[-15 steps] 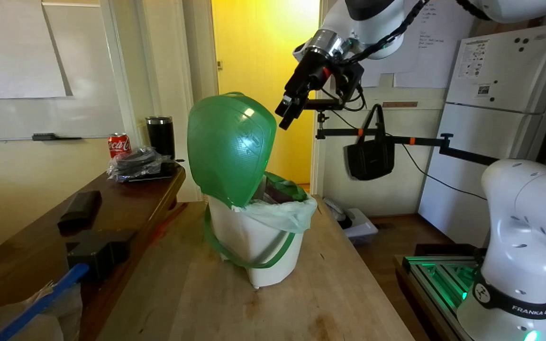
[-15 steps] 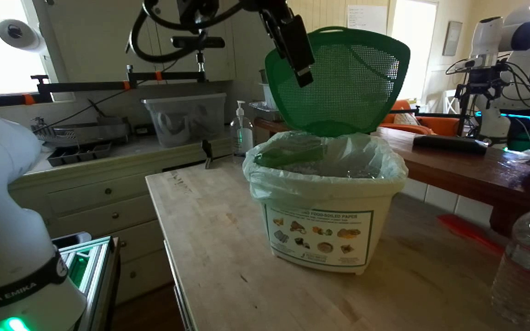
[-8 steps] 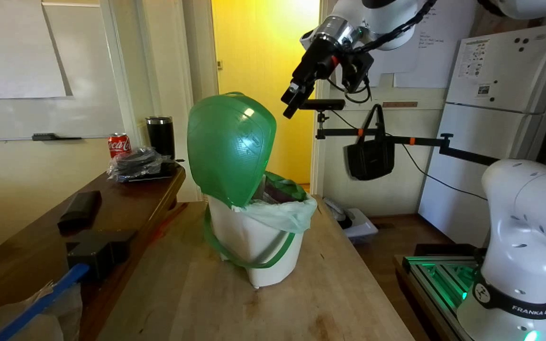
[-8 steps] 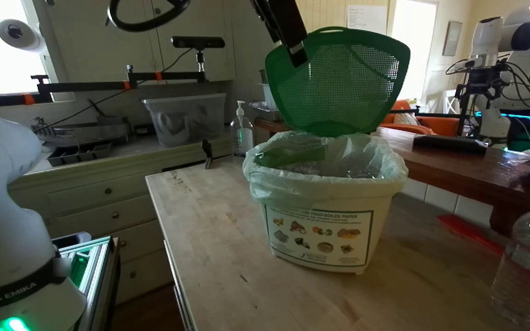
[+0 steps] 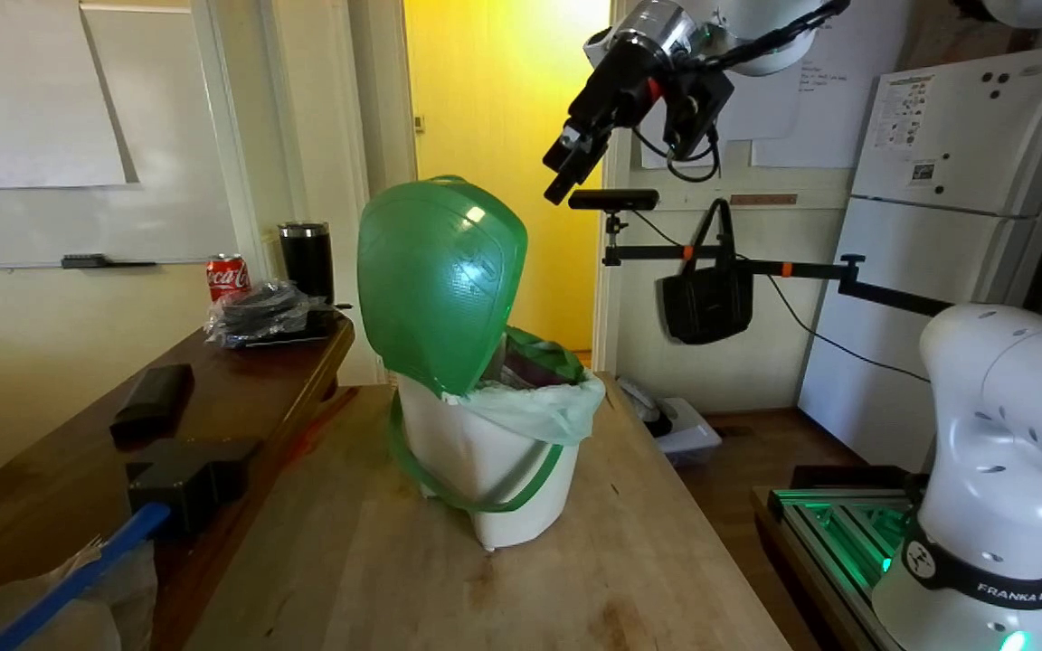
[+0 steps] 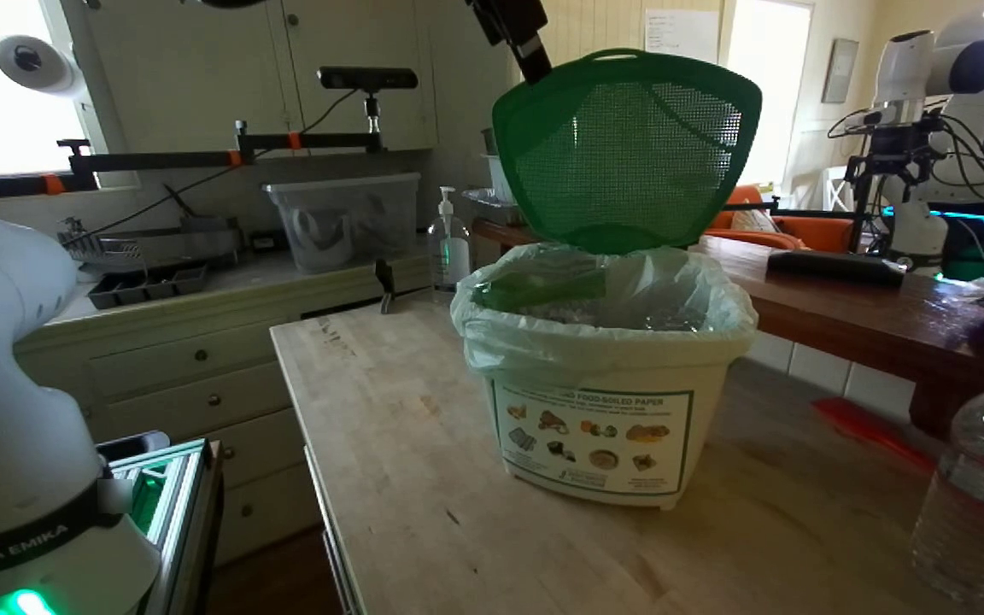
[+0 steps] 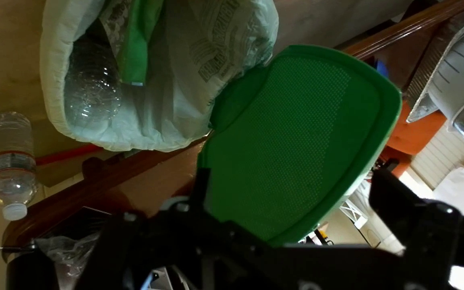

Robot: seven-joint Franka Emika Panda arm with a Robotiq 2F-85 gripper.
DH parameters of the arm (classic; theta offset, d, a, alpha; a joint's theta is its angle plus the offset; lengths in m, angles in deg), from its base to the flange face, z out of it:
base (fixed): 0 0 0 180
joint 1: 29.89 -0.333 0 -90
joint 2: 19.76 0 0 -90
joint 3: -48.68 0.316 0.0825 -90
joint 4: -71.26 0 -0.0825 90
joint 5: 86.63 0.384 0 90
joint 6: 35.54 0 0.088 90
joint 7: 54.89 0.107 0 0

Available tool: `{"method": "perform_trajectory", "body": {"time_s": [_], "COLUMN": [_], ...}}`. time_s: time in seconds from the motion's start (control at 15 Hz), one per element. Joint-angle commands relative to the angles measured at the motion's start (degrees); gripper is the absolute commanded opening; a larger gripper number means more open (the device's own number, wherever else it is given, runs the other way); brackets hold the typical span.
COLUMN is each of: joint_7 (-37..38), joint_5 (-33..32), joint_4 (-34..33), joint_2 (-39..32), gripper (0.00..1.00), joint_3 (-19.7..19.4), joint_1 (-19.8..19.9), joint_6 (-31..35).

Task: Open the bin, throw the green pack inside, then close the bin

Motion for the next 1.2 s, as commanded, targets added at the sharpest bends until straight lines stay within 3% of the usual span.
{"method": "perform_trajectory", "body": {"time_s": [0.0, 0.6, 1.13], "joint_7": [4.2, 17.0, 26.8], "joint_5": [-0.8, -4.4, -11.1], "joint_4": [1.0, 0.4, -1.7], "joint_2": [0.7, -3.8, -9.4], "gripper": [1.00, 1.00, 1.00], "joint_3": [2.3, 9.8, 12.7], "joint_1": [-0.5, -0.8, 0.0], "joint_6": [3.3, 12.6, 13.7]}}
